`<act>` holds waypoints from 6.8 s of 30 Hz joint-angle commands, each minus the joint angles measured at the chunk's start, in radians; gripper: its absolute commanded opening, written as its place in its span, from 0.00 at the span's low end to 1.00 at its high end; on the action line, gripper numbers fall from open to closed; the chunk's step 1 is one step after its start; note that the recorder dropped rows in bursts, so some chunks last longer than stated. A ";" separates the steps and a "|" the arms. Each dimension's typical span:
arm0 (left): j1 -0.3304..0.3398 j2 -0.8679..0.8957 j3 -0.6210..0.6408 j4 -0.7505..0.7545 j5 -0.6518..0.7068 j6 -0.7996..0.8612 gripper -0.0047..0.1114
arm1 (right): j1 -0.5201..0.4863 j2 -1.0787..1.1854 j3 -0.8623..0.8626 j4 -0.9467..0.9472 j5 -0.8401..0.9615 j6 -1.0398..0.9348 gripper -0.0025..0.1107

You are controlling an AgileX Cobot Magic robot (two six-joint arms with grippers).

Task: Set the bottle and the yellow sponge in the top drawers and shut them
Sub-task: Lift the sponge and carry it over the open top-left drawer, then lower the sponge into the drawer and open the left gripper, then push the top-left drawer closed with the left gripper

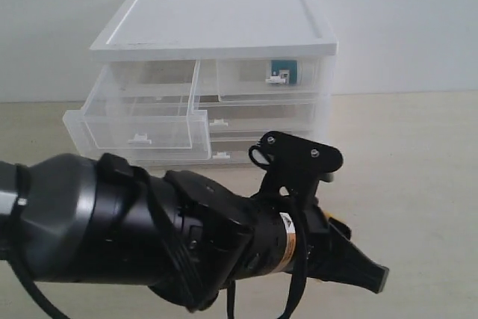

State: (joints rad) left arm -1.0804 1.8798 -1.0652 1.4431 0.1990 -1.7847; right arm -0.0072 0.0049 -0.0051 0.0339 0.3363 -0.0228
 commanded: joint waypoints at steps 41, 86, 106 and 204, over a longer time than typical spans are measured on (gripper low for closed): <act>0.700 -0.500 -0.005 0.301 -0.070 0.503 0.08 | -0.003 -0.005 0.005 -0.001 -0.004 -0.002 0.02; 0.770 -0.173 -0.459 -1.795 0.688 2.848 0.08 | -0.003 -0.005 0.005 -0.001 -0.004 -0.002 0.02; 0.815 -0.074 -0.459 -1.893 0.508 2.807 0.24 | -0.003 -0.005 0.005 -0.001 -0.004 -0.002 0.02; 0.768 -0.114 -0.129 -1.925 -0.140 2.690 0.08 | -0.003 -0.005 0.005 -0.001 -0.004 0.000 0.02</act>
State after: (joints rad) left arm -0.3093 1.7511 -1.1947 -0.4716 0.1309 0.9119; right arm -0.0072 0.0049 -0.0045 0.0339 0.3363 -0.0203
